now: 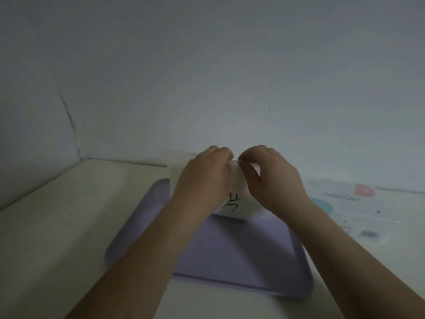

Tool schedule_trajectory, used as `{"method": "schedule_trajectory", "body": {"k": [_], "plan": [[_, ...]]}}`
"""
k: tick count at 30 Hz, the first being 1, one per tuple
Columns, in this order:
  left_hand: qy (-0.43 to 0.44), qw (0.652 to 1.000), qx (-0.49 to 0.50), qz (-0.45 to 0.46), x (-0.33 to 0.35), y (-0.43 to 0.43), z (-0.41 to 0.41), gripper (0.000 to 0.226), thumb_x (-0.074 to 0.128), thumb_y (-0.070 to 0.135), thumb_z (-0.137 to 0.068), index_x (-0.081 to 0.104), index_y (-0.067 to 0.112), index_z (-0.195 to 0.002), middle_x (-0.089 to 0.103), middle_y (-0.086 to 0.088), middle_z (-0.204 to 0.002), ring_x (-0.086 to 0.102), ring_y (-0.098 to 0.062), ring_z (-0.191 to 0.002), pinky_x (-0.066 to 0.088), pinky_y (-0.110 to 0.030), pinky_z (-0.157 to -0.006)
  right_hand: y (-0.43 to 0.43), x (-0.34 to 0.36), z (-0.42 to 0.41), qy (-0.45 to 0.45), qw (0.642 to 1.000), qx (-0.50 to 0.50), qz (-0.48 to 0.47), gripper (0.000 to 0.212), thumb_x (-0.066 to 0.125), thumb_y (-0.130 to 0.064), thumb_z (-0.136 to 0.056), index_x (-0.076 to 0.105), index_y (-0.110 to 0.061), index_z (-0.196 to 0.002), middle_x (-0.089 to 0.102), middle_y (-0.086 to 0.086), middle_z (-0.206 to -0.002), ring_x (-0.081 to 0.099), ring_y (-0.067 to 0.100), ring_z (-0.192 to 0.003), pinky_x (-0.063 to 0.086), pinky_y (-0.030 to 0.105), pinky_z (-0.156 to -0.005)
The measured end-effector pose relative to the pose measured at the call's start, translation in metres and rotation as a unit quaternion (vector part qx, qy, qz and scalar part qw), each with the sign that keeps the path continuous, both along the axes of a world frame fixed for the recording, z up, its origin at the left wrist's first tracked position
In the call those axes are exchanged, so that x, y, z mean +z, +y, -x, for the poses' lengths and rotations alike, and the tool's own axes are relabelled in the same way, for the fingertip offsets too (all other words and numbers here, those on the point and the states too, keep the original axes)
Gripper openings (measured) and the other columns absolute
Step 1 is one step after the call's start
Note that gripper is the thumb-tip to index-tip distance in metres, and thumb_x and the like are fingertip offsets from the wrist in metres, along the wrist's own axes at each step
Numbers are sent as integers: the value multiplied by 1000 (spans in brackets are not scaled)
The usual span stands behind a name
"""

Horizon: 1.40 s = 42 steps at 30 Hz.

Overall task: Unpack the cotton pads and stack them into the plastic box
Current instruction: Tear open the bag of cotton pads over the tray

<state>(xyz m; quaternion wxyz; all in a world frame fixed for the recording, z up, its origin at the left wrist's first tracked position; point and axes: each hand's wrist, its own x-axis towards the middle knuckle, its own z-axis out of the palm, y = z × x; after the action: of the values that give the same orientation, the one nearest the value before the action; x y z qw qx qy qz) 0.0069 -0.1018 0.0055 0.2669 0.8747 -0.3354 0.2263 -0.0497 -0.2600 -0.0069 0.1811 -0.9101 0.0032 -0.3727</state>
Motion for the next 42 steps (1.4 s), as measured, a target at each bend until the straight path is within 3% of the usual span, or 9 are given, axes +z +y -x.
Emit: {"method": "schedule_trajectory", "body": {"k": [2, 8, 13, 18, 22, 28, 35, 39, 42], "plan": [[-3, 1000, 1, 22, -1, 1, -4, 16, 54, 13, -99, 69, 18, -101, 66, 0, -99, 63, -29, -90, 52, -48, -79, -2, 0, -1, 2, 1000, -10, 13, 11, 59, -24, -102, 70, -24, -106, 70, -8, -104, 64, 20, -98, 55, 41, -75], [-17, 996, 50, 69, 0, 14, -17, 15, 57, 9, -98, 69, 16, -92, 67, -3, -93, 63, -29, -87, 50, -42, -76, -24, -4, -4, 20, 996, -92, 11, 13, 57, -24, -104, 69, -21, -106, 68, -3, -101, 62, 26, -96, 50, 39, -71], [-60, 991, 72, 95, 2, 23, -21, 12, 59, 8, -99, 69, 10, -93, 56, -6, -107, 63, -29, -79, 52, -41, -69, -37, -4, -4, 67, 986, -147, -39, 15, 49, -25, -107, 64, -22, -110, 67, -3, -105, 60, 25, -99, 45, 37, -74], [-16, 999, 41, 29, 6, 19, -8, 17, 68, 25, -97, 67, 23, -114, 51, 5, -121, 63, -23, -80, 52, -36, -72, -35, -6, -6, 78, 987, -104, -92, 14, 50, -23, -106, 61, -23, -114, 66, -4, -111, 61, 24, -99, 43, 35, -76], [-4, 999, 36, -13, 7, 15, -2, 6, 67, 28, -96, 70, 28, -102, 54, 10, -108, 61, -18, -87, 50, -33, -71, -30, -7, -6, 40, 993, -50, -102, 12, 63, -29, -100, 67, -27, -111, 66, -8, -108, 65, 17, -98, 53, 37, -83], [3, 998, 45, -42, 7, 15, -4, 14, 64, 27, -97, 64, 28, -112, 56, 10, -107, 54, -17, -103, 50, -38, -79, -28, 0, -6, 44, 988, 10, -150, 16, 69, -38, -95, 78, -25, -93, 74, -11, -92, 68, 9, -90, 54, 32, -84], [-11, 998, 13, -63, 6, 15, -7, 5, 68, 28, -94, 68, 26, -89, 57, 8, -100, 51, -20, -98, 46, -36, -83, -25, 7, -2, 94, 979, 26, -178, 11, 73, -35, -90, 80, -27, -88, 77, -13, -88, 71, 4, -87, 57, 29, -81], [93, 990, -59, -84, 11, 19, -5, 29, 69, 42, -92, 70, 23, -70, 61, 16, -117, 47, -10, -118, 43, -31, -98, -23, 17, 3, 126, 956, 75, -252, 8, 78, -28, -87, 79, -22, -81, 78, -5, -79, 73, 14, -76, 60, 35, -73], [108, 987, -65, -95, 6, 19, -5, 49, 56, 57, -94, 71, 17, -70, 70, 4, -103, 61, -18, -106, 51, -44, -91, -24, 15, 3, 189, 966, 67, -165, 10, 81, -36, -84, 78, -27, -84, 76, -7, -82, 71, 10, -78, 58, 28, -71]]}}
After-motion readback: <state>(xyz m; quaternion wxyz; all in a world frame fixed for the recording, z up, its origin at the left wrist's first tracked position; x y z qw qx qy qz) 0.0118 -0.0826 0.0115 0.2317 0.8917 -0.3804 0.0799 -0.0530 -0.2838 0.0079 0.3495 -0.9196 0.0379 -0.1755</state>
